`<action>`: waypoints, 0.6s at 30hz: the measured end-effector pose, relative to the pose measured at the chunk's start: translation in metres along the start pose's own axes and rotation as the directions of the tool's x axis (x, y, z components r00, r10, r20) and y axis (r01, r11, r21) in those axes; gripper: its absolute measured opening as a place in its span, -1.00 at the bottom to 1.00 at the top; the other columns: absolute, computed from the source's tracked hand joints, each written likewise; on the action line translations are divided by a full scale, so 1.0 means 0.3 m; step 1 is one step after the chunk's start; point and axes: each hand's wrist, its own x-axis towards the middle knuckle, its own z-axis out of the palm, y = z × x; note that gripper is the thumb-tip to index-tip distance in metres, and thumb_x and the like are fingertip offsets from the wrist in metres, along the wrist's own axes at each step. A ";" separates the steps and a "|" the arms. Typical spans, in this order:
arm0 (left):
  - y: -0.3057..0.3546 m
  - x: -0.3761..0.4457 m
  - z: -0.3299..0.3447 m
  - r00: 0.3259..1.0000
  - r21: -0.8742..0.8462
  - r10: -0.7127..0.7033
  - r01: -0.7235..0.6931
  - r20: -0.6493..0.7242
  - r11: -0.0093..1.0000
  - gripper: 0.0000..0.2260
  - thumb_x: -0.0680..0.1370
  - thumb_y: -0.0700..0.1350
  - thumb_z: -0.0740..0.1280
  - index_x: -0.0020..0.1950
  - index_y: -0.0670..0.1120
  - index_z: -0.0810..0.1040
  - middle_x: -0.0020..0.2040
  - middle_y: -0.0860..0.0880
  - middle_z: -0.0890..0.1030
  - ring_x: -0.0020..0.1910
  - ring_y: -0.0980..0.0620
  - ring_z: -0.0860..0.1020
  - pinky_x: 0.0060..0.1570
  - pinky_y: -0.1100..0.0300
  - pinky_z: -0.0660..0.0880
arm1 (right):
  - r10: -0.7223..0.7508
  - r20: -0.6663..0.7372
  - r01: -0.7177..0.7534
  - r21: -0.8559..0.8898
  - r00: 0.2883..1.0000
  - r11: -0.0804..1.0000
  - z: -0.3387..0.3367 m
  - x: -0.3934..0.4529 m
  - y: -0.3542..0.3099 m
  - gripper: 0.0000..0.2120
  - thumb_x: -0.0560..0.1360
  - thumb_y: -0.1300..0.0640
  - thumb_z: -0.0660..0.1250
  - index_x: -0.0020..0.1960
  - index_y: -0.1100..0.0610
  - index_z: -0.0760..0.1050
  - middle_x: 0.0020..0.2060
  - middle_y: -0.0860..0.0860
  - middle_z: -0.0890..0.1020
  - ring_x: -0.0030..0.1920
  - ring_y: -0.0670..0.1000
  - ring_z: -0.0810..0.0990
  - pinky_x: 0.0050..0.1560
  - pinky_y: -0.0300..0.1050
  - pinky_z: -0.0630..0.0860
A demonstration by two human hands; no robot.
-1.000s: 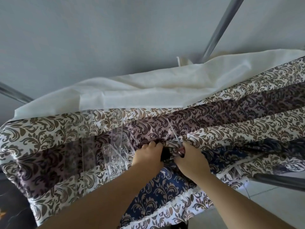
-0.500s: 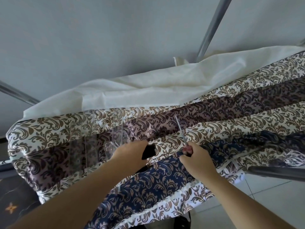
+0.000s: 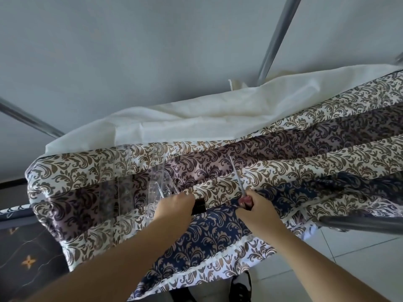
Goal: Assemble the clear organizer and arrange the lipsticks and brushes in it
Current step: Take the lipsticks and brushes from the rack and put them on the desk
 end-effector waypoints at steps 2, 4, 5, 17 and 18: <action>-0.009 -0.023 -0.056 0.997 -0.301 -0.059 0.045 -0.039 0.953 -0.90 0.56 -0.12 0.35 0.05 0.02 0.52 -0.20 0.09 0.56 -0.29 0.07 0.58 -0.34 0.18 0.57 | -0.014 0.019 0.014 -0.007 1.000 1.000 -0.030 -0.027 -0.030 -0.94 0.46 0.14 0.34 -0.13 0.04 0.45 -0.56 -0.13 0.36 -0.57 -0.14 0.26 -0.53 -0.23 0.24; -0.010 -0.072 -0.138 0.993 -0.675 -0.116 0.080 -0.008 0.734 -0.93 0.52 -0.11 0.42 -0.05 0.02 0.56 -0.27 0.03 0.64 -0.36 0.06 0.62 -0.43 0.23 0.58 | -0.034 0.035 0.034 -0.011 0.999 0.999 -0.071 -0.071 -0.086 -0.88 0.47 0.12 0.36 -0.15 0.12 0.44 -0.50 -0.06 0.36 -0.51 -0.07 0.29 -0.48 -0.15 0.28; -0.010 -0.108 -0.185 0.990 -0.808 -0.140 0.078 -0.005 0.584 -0.89 0.48 -0.12 0.48 -0.08 0.03 0.58 -0.29 0.02 0.67 -0.36 0.09 0.64 -0.45 0.31 0.54 | -0.035 0.044 0.035 0.002 0.998 0.999 -0.095 -0.101 -0.120 -0.85 0.47 0.12 0.37 -0.13 0.18 0.44 -0.46 -0.01 0.38 -0.48 -0.03 0.32 -0.45 -0.10 0.31; 0.095 -0.799 -0.651 0.986 -0.892 0.040 0.161 0.159 -0.421 -0.68 0.45 -0.26 0.44 0.20 -0.24 0.57 -0.09 -0.18 0.68 -0.25 -0.07 0.69 -0.36 0.05 0.59 | -0.033 0.042 0.018 0.316 0.999 0.949 -0.322 -0.801 -0.504 -0.85 0.50 0.06 0.45 -0.05 0.10 0.52 -0.44 0.09 0.46 -0.47 0.02 0.43 -0.46 -0.17 0.38; 0.101 -0.852 -0.662 0.984 -0.879 0.070 0.180 0.167 -0.441 -0.73 0.48 -0.25 0.39 0.18 -0.23 0.60 -0.10 -0.16 0.68 -0.26 -0.05 0.67 -0.38 0.08 0.56 | -0.037 0.046 0.019 0.345 0.998 0.938 -0.322 -0.873 -0.514 -0.84 0.50 0.09 0.45 -0.05 0.14 0.51 -0.42 0.13 0.42 -0.46 0.03 0.40 -0.45 -0.14 0.37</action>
